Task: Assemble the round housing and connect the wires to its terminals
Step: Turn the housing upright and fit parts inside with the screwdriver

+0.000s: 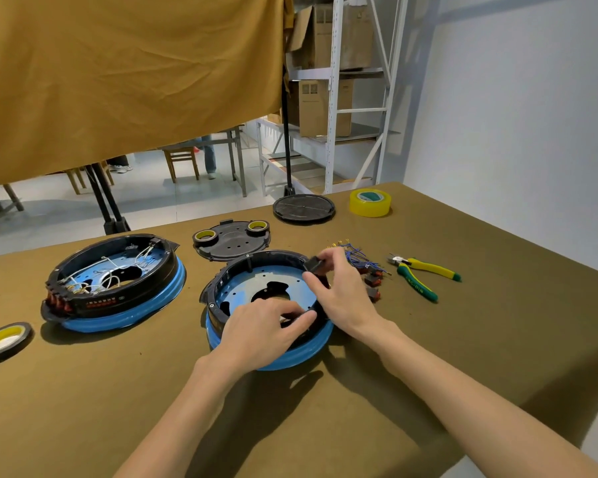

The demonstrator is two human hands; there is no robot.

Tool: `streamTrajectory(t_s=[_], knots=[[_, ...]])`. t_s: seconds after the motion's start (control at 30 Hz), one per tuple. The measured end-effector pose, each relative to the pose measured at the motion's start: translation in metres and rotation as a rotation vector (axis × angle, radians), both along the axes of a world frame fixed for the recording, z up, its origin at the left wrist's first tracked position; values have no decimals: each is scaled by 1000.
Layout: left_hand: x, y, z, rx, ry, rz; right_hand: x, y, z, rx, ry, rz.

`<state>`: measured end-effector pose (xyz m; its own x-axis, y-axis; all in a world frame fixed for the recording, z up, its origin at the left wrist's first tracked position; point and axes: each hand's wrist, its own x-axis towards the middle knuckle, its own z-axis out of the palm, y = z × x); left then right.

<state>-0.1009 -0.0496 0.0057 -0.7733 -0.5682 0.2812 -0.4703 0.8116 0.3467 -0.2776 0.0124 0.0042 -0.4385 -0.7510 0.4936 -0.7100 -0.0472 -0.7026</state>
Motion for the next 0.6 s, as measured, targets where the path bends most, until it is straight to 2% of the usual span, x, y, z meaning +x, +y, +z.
streamTrajectory(t_s=[0.1,0.2,0.3,0.47,0.6], knots=[[3,0,2,160,171,-10,0,-4,-3,59,52,40],[8,-4,1,340,382,-26,-4,-4,-9,77,4,48],[10,-6,2,331,294,-15,-6,-4,-9,75,-61,51],[11,-3,4,283,187,-71,-18,-1,5,37,-313,100],[10,0,7,297,207,-116,-21,-2,14,116,-294,121]])
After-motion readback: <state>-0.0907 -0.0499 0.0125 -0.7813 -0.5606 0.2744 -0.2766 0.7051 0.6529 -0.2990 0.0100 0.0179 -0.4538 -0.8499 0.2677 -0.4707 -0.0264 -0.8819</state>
